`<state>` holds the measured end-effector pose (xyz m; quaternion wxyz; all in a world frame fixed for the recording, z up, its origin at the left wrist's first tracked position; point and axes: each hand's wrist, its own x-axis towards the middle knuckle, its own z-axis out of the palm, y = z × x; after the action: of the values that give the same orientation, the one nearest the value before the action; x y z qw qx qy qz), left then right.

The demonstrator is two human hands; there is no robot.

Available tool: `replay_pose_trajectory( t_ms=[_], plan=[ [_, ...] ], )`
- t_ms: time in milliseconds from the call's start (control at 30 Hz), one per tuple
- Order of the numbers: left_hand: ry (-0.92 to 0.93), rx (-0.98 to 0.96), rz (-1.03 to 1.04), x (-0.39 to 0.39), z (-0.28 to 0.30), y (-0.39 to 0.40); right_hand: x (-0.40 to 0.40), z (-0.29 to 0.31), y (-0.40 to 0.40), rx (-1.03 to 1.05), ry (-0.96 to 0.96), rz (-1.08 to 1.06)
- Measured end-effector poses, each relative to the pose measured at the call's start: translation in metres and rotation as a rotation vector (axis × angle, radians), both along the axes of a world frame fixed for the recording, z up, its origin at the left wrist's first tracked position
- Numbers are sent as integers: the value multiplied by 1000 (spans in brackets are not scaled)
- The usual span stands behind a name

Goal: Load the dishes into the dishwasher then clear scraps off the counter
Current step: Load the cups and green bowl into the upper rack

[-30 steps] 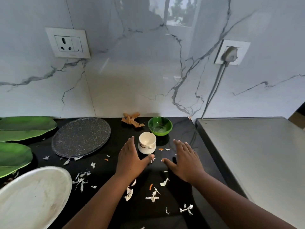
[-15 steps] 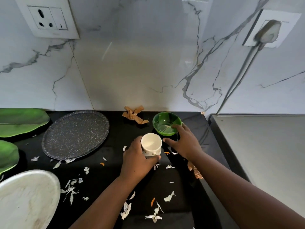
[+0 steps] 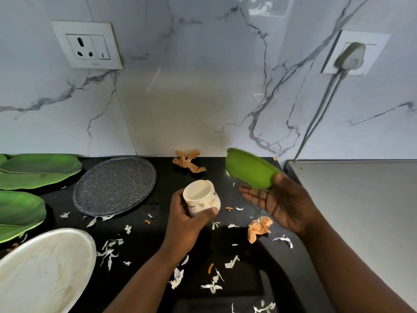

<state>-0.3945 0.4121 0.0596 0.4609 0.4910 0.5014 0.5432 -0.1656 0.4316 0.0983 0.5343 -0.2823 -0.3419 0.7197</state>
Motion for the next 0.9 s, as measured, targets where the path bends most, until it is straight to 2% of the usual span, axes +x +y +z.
replay_pose_trajectory(
  t_ms=[100, 233, 300, 467, 567, 667, 900],
  plan=[
    [-121, -8, -22, 5, 11, -9, 2, 8, -27, 62, 369, 181],
    [-155, -4, -81, 14, 18, -21, -4, 19, -60, 2, 516, 91],
    [-167, -10, -123, 19, 18, -30, -10, 25, -79, -29, 539, -38],
    [-249, -60, -259, 44, 17, -54, -1, 13, -118, -291, 520, -340],
    [-354, -150, -354, 69, 16, -69, 23, 6, -146, -402, 544, -412],
    [-443, -210, -438, 102, 13, -86, 51, 2, -178, -442, 550, -468],
    [-353, -272, -727, 193, 19, -147, 126, 2, -277, -421, 494, -715]
  ],
)
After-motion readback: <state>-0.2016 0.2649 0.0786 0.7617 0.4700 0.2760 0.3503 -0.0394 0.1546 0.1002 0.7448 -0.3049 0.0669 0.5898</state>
